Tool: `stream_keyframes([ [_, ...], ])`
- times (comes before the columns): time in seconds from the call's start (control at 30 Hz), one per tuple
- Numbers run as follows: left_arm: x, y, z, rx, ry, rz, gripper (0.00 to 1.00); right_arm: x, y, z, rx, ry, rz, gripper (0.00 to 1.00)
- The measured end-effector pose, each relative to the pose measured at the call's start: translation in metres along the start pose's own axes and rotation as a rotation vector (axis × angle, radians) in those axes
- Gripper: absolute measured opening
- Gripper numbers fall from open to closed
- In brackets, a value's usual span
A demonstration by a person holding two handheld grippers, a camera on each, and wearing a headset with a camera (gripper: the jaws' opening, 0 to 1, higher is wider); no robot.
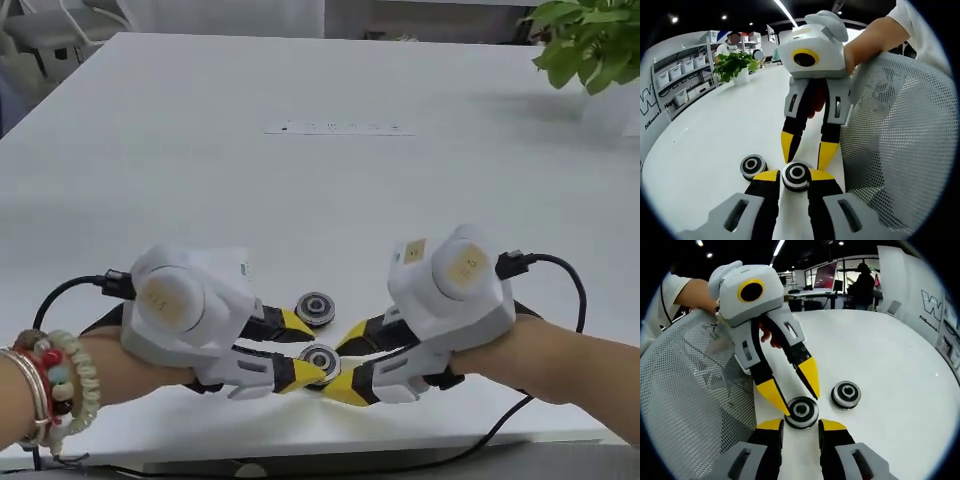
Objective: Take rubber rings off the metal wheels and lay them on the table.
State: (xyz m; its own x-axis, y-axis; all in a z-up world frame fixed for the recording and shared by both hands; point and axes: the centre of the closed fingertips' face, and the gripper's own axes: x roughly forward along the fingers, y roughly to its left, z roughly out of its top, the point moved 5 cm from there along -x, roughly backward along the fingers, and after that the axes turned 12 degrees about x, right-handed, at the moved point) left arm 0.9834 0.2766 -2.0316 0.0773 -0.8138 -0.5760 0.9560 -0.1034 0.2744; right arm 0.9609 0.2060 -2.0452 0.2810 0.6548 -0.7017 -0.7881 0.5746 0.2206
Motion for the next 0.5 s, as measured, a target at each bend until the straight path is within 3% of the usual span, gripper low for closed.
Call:
stream_keyframes([
  [0.27, 0.0024, -0.0051, 0.0020, 0.073, -0.001, -0.014, 0.08, 0.0012, -0.0006, 0.0009, -0.007, -0.005, -0.005, 0.24],
  [0.5, 0.0036, -0.0010, -0.0015, -0.016, -0.019, -0.004, 0.08, 0.0008, -0.0031, 0.0009, 0.001, -0.010, -0.016, 0.23],
])
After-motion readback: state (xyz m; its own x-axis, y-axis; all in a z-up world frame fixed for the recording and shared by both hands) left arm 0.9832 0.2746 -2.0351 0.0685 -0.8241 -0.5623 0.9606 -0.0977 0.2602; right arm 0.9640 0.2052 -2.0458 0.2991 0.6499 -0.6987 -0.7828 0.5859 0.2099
